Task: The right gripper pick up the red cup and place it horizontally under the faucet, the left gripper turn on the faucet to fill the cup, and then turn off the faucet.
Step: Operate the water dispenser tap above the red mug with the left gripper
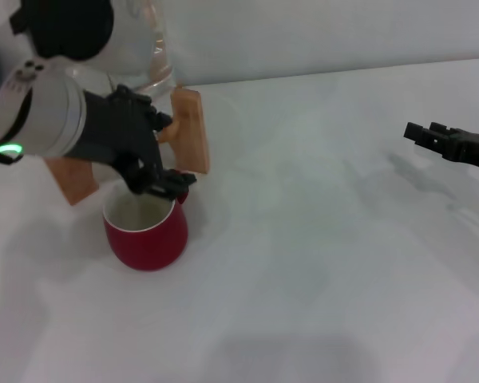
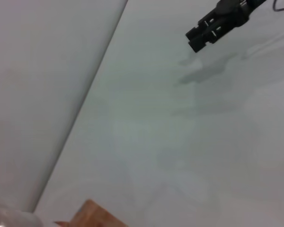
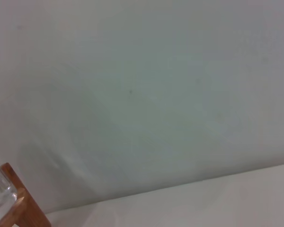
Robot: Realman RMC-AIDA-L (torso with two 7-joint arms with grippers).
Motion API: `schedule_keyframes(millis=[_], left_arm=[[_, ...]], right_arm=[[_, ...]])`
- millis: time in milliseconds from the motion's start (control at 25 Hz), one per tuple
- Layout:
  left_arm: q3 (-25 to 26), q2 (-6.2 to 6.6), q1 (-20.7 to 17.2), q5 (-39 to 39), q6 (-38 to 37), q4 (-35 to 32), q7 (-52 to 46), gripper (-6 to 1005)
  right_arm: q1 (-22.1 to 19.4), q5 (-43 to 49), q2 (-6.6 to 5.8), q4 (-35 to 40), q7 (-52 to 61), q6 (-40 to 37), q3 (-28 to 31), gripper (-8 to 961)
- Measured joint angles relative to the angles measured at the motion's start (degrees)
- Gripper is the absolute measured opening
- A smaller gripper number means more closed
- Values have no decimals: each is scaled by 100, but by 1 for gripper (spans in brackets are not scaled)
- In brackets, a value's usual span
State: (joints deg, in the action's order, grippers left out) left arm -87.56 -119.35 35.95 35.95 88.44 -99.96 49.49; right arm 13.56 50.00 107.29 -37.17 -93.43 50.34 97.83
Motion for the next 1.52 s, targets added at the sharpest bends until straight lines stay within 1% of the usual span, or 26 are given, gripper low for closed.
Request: schedule_keyframes(millis=[40, 280, 600, 920, 1520], left_arm=[[0, 0, 0, 0, 0, 0, 0, 800], [-142, 0, -307, -29, 142, -410, -100, 800], [-191, 0, -637, -83, 193, -534, -145, 800], [-192, 0, -668, -176, 173, -537, -178, 800], [-218, 0, -656, -391, 29, -455, -152, 799]], right_arm=[[0, 0, 0, 0, 0, 0, 0, 594], [26, -4, 0, 0, 0, 2, 0, 594], [30, 1, 2, 5, 0, 44, 0, 593], [50, 1, -20, 9, 48, 46, -1, 593], [50, -14, -24, 9, 62, 46, -1, 593]])
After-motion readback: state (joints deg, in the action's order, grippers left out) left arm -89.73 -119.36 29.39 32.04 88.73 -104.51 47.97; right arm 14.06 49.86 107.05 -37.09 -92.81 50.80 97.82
